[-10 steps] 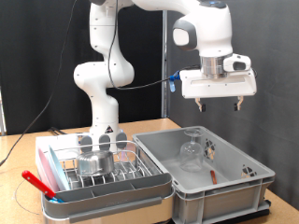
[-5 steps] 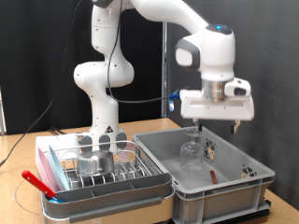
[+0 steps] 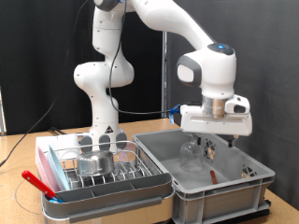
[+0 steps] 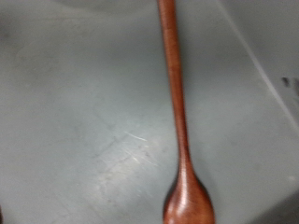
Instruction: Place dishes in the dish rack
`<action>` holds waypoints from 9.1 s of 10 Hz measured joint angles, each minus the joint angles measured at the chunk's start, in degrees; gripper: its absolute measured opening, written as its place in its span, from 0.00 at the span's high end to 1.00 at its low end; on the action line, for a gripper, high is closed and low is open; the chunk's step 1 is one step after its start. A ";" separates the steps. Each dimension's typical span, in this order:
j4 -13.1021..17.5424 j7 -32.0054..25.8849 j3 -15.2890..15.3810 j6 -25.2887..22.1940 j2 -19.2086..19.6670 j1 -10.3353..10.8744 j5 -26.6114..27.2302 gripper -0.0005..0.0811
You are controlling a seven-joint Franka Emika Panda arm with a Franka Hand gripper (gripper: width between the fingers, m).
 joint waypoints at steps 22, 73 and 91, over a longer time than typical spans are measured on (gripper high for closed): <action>4.42 3.24 -1.27 13.13 20.25 0.35 -10.83 0.00; 8.68 -23.13 1.88 -42.12 5.64 -29.90 55.29 0.89; 22.44 -19.09 -4.82 -48.77 16.45 -37.16 49.90 0.89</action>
